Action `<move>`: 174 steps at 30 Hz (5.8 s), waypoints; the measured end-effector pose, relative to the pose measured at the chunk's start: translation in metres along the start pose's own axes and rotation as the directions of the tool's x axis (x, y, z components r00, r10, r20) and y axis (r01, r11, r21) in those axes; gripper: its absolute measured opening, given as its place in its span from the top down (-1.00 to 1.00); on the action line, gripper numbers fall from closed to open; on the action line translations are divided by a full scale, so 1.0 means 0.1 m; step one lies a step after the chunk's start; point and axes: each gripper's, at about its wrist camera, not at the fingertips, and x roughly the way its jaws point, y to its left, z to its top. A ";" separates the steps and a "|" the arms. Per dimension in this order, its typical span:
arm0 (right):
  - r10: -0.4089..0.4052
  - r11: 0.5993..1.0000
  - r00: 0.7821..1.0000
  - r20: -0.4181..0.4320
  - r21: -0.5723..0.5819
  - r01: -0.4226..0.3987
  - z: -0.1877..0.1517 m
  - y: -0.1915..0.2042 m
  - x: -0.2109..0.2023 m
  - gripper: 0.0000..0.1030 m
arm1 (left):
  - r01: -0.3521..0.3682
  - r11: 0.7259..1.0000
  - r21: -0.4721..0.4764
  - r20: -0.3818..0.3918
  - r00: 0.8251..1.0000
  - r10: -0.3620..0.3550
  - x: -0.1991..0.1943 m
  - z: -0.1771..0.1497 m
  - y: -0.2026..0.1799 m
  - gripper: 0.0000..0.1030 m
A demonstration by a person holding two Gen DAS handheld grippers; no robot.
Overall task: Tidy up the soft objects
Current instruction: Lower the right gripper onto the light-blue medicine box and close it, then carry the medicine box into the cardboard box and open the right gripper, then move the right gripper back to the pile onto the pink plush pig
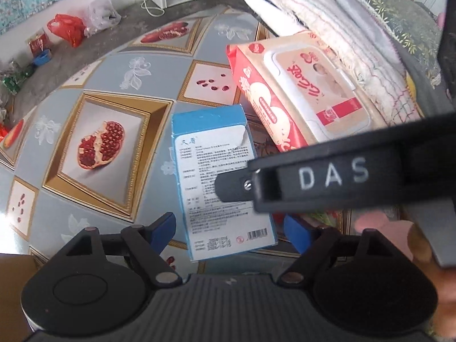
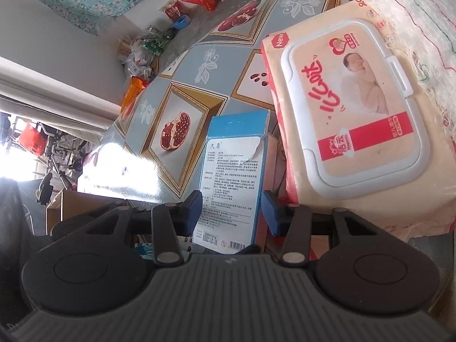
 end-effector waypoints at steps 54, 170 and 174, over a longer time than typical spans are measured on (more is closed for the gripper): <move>0.006 1.000 0.998 0.060 -0.013 -0.005 -0.70 0.25 -1.13 -0.09 | 0.106 0.994 -0.035 0.187 0.978 -0.098 -1.40 -1.02 -0.09 -0.23; 0.141 0.941 0.944 0.299 -0.336 -0.035 -2.24 0.17 -2.19 -0.38 | 0.106 0.992 -0.070 0.634 0.773 -0.038 -2.13 -3.14 -0.79 -0.87; 0.077 0.956 0.951 0.300 -0.292 0.014 -2.22 -0.04 -2.09 -0.40 | 0.082 0.997 0.003 0.639 0.766 -0.065 -1.87 -2.97 -1.07 -0.85</move>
